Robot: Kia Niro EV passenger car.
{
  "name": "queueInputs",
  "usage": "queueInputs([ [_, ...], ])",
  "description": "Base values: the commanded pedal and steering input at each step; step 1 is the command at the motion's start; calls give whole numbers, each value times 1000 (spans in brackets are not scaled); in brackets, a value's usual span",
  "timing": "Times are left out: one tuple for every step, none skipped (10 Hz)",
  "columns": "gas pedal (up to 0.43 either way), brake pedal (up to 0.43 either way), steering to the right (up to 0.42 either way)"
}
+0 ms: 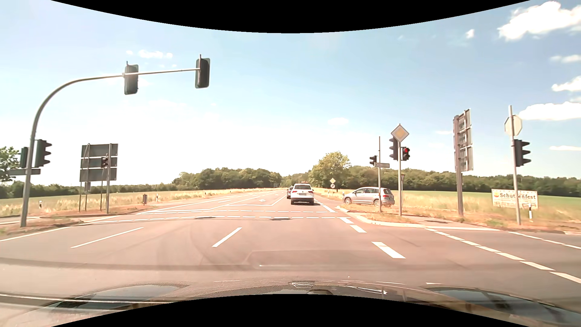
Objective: Follow the waypoints while adhering to traffic rules and regulations
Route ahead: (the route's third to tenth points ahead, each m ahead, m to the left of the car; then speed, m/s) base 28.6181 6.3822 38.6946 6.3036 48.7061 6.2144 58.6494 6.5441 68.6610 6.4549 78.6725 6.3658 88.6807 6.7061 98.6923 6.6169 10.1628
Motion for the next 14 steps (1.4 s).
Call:
queueInputs([
  [157, 0, 0],
  [157, 0, 0],
  [157, 0, 0],
  [157, 0, 0],
  [157, 0, 0],
  [157, 0, 0],
  [157, 0, 0],
  [157, 0, 0],
  [157, 0, -2],
  [110, 0, -1],
  [0, 0, -2],
  [0, 0, -2],
  [0, 0, -2],
  [0, 0, -1],
])
